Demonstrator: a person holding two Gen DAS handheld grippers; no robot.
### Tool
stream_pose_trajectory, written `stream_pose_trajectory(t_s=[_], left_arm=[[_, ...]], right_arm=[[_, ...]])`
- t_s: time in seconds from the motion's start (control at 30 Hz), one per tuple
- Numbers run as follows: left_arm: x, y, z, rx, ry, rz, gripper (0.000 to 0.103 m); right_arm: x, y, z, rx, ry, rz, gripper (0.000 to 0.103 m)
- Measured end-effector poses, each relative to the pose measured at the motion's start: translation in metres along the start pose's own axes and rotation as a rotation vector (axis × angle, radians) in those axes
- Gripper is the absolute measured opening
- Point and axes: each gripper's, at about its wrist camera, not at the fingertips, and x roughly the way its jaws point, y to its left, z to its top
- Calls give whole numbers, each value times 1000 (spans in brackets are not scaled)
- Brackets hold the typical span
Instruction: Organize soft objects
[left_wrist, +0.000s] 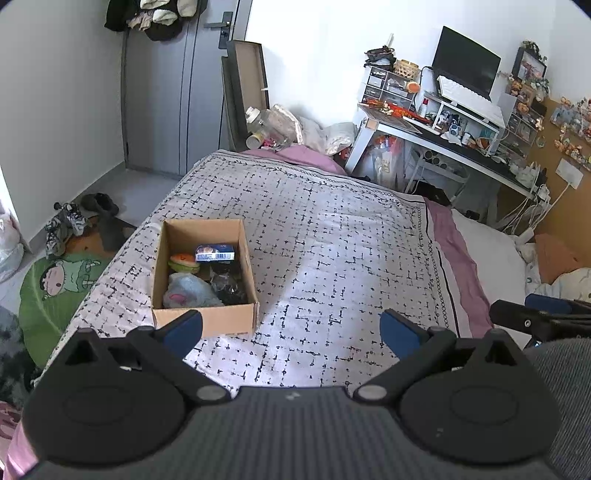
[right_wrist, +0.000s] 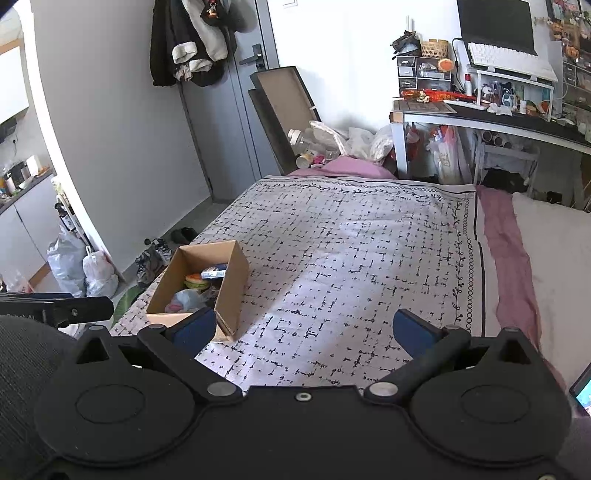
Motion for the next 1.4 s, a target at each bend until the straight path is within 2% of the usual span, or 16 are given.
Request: stream_pose_trajectory(t_s=[1.4], left_arm=[[-5,-1,1,9,-6,-7,101]], right_arm=[[-7,2,-2,1,-9,-8,103]])
